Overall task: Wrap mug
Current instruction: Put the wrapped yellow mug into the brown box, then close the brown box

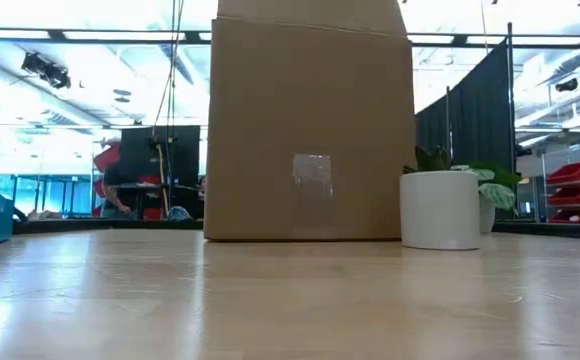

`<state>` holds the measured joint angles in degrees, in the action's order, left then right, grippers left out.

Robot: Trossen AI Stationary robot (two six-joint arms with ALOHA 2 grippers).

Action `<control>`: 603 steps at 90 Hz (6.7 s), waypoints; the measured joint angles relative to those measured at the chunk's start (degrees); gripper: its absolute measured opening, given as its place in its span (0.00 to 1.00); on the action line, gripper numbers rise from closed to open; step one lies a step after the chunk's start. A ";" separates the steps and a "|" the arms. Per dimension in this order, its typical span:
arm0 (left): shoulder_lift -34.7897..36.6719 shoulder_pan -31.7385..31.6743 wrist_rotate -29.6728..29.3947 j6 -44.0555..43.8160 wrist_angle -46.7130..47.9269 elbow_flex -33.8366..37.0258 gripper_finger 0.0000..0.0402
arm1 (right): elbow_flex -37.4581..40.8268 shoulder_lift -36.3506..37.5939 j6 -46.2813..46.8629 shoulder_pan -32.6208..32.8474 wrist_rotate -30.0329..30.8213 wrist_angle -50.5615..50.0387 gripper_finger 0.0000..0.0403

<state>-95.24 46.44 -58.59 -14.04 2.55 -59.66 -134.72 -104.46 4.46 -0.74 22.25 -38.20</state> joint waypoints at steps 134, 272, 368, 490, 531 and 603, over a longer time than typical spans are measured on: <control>0.00 -4.48 4.83 1.53 11.10 0.00 0.00 | 12.03 -2.23 30.98 -17.70 -28.14 -22.72 0.00; -0.02 -4.00 5.88 -1.25 11.12 0.00 0.00 | 17.68 -1.93 28.72 -11.81 -20.95 -2.12 0.56; 12.80 -2.72 -10.20 10.57 10.55 -4.52 0.00 | 11.02 -3.26 -9.65 11.20 1.69 -20.47 0.34; 24.15 -25.86 5.20 -1.20 28.92 -4.83 0.00 | 24.19 11.73 -27.00 -39.64 -29.21 -13.11 0.00; 24.11 -25.84 5.27 -1.27 29.06 -4.83 0.00 | 35.18 11.89 -25.96 -22.76 -45.78 -10.30 0.00; 25.51 -20.38 -2.10 -3.69 30.59 -4.79 0.00 | 46.05 21.55 -20.40 -12.79 -33.03 -0.19 0.00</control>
<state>-69.74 26.06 -60.69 -17.73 33.14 -64.45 -88.66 -82.91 -15.94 -13.53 -10.78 -38.39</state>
